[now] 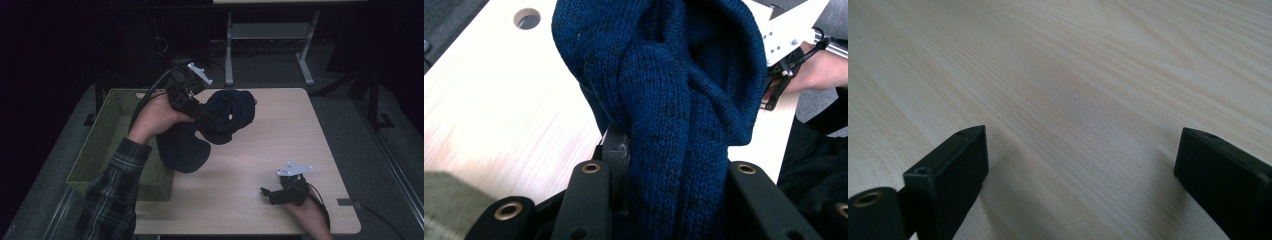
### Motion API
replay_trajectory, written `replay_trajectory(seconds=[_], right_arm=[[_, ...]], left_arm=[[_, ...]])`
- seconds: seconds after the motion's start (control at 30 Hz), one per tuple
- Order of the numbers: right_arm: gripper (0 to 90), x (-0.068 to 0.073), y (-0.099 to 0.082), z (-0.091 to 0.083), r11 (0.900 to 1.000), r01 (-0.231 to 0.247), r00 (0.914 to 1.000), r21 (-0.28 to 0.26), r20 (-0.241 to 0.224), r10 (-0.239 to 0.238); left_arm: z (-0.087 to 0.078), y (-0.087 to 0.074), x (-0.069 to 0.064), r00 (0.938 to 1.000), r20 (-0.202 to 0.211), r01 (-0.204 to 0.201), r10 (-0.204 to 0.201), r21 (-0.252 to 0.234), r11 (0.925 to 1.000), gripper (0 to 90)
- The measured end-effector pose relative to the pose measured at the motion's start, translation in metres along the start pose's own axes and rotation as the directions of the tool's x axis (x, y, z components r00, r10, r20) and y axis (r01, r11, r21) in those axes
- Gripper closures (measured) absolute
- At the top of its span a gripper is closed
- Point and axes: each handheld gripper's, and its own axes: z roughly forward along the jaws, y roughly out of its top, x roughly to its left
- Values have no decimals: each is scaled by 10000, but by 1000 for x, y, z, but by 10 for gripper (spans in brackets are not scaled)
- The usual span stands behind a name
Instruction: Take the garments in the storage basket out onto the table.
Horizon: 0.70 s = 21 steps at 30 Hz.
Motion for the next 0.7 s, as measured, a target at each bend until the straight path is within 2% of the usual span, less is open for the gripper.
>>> replay_trajectory(seconds=[0.3,0.5,0.7], right_arm=[[68,0,0,0,10000,-6,10000,-2,-14,6],[68,0,0,0,10000,-1,10000,-6,-6,1],[68,0,0,0,10000,-10,10000,-10,-7,10]], left_arm=[[29,15,-12,9999,76,-90,90,-48,9999,670],[47,20,-19,9992,399,-86,94,-199,9998,670],[66,23,-25,9984,553,-90,103,-250,9996,670]])
